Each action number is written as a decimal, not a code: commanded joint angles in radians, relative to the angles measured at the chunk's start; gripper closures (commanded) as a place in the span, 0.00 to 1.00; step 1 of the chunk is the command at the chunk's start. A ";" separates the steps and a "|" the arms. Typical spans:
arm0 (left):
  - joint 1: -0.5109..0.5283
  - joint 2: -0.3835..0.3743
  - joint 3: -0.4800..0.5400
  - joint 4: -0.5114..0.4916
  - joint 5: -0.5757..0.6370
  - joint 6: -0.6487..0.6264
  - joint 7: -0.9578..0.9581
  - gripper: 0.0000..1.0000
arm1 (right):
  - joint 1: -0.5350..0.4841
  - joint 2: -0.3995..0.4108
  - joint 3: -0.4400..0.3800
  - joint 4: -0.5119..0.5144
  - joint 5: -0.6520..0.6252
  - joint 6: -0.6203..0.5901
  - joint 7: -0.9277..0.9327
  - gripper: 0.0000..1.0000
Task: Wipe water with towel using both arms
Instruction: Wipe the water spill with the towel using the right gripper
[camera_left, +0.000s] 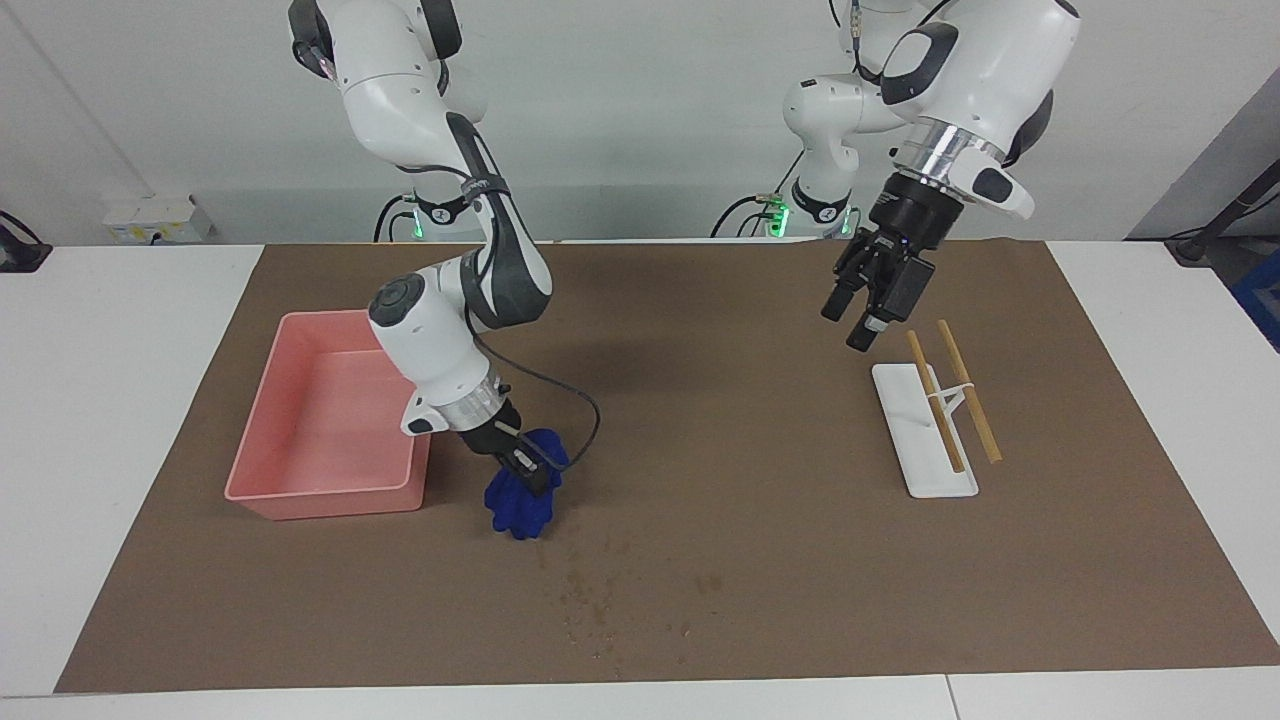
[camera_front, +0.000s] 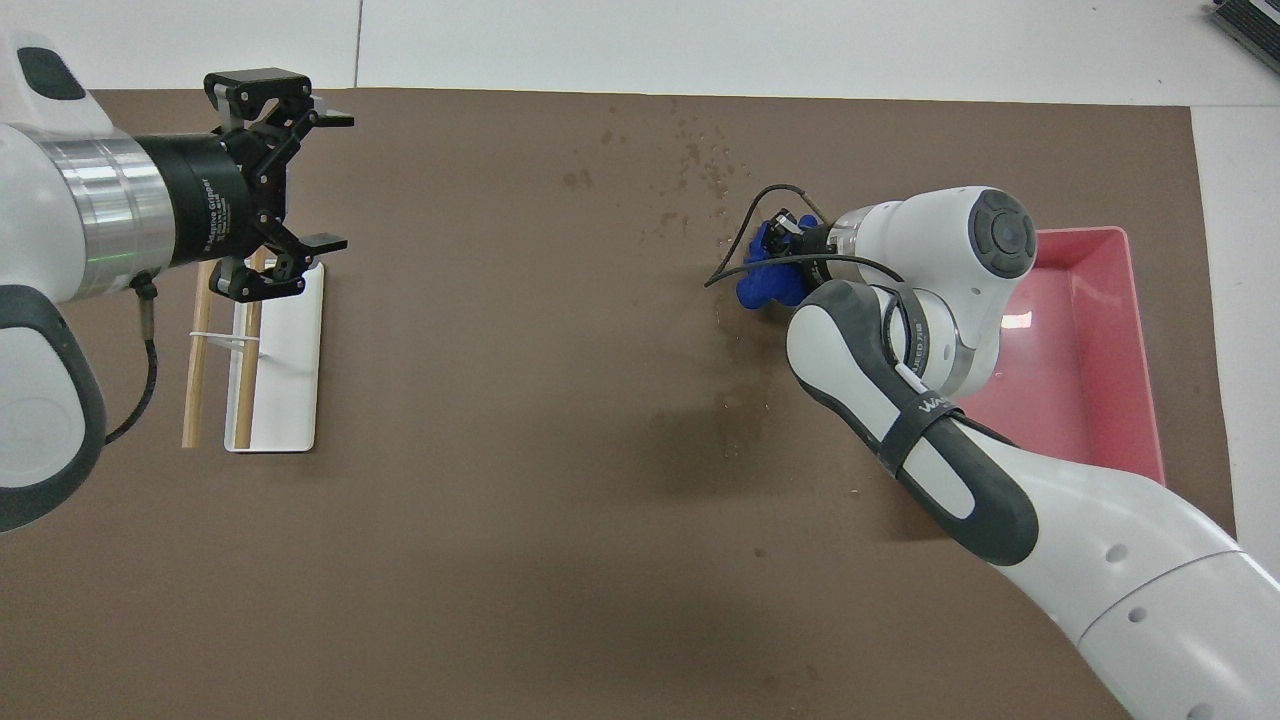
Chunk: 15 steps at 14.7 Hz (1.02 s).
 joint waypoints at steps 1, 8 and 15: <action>-0.028 -0.007 0.076 0.025 0.046 -0.129 0.225 0.00 | 0.002 -0.007 0.009 -0.048 -0.021 -0.010 -0.015 1.00; -0.128 -0.042 0.256 0.017 0.159 -0.382 0.786 0.00 | 0.054 -0.097 0.010 -0.246 -0.021 -0.042 0.008 1.00; -0.110 -0.022 0.263 0.073 0.356 -0.568 1.256 0.00 | 0.158 -0.277 0.014 -0.443 -0.020 -0.126 0.206 1.00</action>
